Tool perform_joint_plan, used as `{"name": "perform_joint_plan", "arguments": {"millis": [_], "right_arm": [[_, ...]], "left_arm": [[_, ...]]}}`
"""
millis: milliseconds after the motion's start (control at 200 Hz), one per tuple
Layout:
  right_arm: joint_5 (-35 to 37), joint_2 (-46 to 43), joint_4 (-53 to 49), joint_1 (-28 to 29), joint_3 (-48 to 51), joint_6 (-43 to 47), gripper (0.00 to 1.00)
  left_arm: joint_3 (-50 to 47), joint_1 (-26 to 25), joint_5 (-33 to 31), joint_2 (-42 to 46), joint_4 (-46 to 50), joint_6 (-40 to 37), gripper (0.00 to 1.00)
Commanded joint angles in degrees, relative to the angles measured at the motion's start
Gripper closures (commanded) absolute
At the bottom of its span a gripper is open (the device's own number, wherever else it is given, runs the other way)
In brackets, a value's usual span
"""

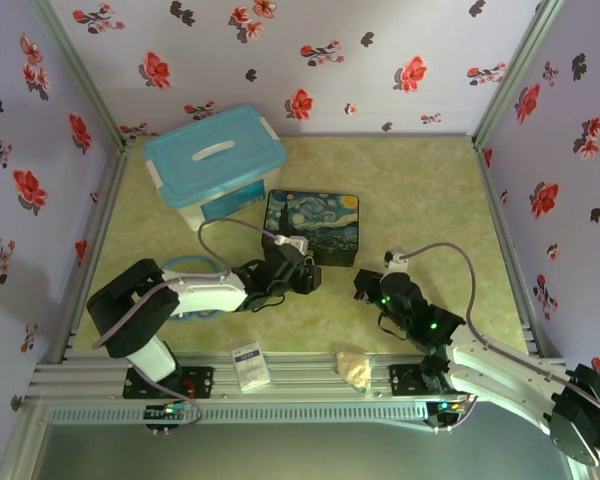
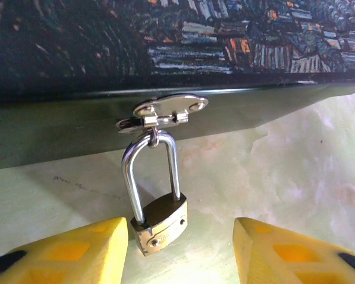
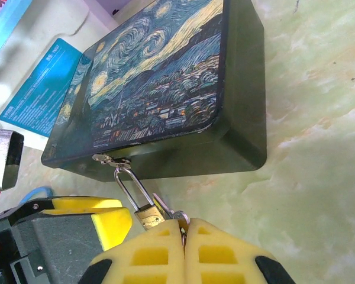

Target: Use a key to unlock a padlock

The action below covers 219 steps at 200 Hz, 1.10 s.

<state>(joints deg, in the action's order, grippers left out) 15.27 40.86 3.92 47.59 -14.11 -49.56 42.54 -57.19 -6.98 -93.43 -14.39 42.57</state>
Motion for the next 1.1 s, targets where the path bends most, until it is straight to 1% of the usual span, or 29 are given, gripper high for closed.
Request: {"name": "perform_joint_plan", "arguments": {"millis": [0, 75, 235, 375, 420, 520, 725, 790, 950, 1040, 1090], "right_arm": [[1.45, -0.62, -0.58, -0.38, 0.75, -1.02, 1.0], [1.26, -0.55, -0.42, -0.38, 0.97, -1.16, 1.0], [1.04, -0.71, -0.41, -0.45, 1.24, -1.41, 1.0], [1.06, -0.67, -0.65, -0.41, 1.19, -1.51, 1.0], [1.03, -0.61, -0.91, -0.48, 1.1, -1.47, 1.0], [0.83, -0.67, -0.96, -0.43, 0.97, -1.57, 1.0], [0.66, -0.09, -0.76, -0.4, 1.26, -2.1, 1.0], [0.48, -0.1, -0.66, -0.41, 1.36, -2.25, 1.0], [0.3, -0.13, -0.76, -0.47, 1.54, -2.48, 1.0], [0.29, -0.09, -0.76, -0.48, 1.7, -2.53, 1.0], [0.31, -0.1, -0.67, -0.41, 1.78, -2.69, 1.0]], "left_arm": [[1.66, -0.29, -4.18, -2.11, -0.77, -2.94, 0.49], [1.61, -0.29, -3.37, -3.64, -2.5, -3.21, 0.49], [2.22, -0.29, -2.68, -5.9, -2.8, -2.86, 0.5], [2.02, -0.37, -2.67, -6.98, -3.79, -2.11, 0.54], [1.89, -0.45, -2.75, -7.26, -4.1, -1.96, 0.56], [0.69, -0.54, -2.78, -7.6, -6.62, -0.35, 0.59], [0.61, -0.88, 0.19, -8.77, -10.32, 2.83, 0.62], [0.37, -1.15, 0.13, -9.12, -11.09, 3.37, 0.64], [0.44, -1.52, -0.35, -10.5, -10.23, 4.09, 0.66], [-0.17, -1.61, -1.36, -10.9, -10.23, 4.93, 0.71], [-0.4, -1.6, -1.95, -11.07, -10.22, 5.24, 0.72]]}}
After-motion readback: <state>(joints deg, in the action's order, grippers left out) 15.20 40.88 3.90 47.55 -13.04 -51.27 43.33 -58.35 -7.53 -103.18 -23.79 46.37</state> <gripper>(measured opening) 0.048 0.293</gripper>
